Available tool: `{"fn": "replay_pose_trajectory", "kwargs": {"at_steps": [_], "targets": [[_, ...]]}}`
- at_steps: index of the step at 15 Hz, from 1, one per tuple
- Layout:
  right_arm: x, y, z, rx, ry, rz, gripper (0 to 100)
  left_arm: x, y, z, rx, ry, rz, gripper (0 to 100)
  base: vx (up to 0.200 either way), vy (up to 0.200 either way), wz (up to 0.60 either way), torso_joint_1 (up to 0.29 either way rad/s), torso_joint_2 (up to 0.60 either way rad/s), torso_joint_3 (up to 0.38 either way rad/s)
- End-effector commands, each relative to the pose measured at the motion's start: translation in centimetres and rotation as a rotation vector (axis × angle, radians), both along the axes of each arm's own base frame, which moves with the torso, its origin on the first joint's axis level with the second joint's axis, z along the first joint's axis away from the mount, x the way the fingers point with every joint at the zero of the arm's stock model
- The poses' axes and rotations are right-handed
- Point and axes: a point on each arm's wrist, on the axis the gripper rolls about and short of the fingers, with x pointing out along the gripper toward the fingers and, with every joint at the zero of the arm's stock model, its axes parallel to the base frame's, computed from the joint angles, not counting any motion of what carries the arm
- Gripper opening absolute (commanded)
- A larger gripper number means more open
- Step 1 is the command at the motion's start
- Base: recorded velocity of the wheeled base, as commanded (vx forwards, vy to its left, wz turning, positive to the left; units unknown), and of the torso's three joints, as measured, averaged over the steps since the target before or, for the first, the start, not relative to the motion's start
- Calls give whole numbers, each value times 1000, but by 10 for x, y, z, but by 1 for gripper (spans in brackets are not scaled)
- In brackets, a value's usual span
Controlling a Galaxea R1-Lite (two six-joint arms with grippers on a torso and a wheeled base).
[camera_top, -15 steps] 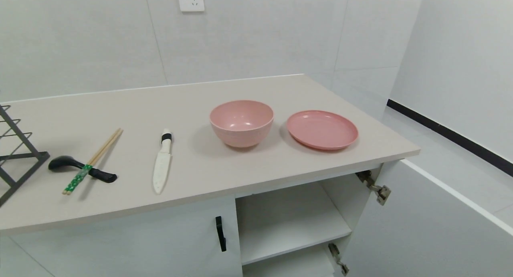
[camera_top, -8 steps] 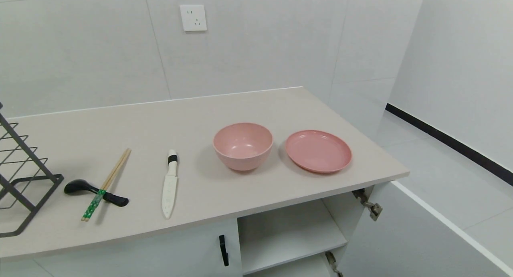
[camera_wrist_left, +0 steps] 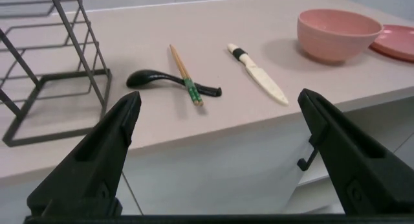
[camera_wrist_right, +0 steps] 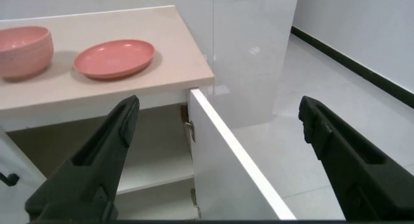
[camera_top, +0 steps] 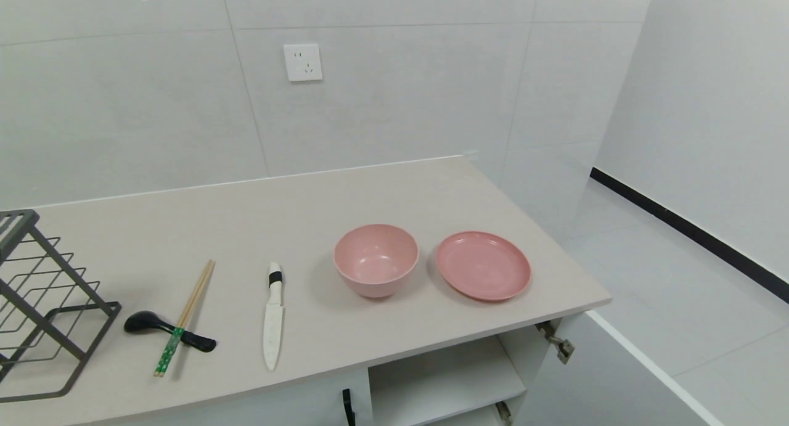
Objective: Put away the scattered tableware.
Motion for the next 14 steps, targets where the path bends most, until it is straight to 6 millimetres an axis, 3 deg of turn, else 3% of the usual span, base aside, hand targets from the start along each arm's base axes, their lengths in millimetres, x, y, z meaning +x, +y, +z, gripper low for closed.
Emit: {"fn": "replay_pose_trajectory", "kwargs": {"at_steps": [1, 8, 14], "targets": [[0, 0, 0, 0, 2, 1, 100, 0, 0, 0, 0, 1, 0, 100, 0, 0, 0, 295, -574, -276], [0, 0, 0, 0, 2, 1, 100, 0, 0, 0, 0, 1, 0, 100, 0, 0, 0, 68, -127, -57], [0, 0, 0, 0, 2, 1, 100, 0, 0, 0, 1, 1, 0, 100, 0, 0, 0, 225, -434, -213]]}}
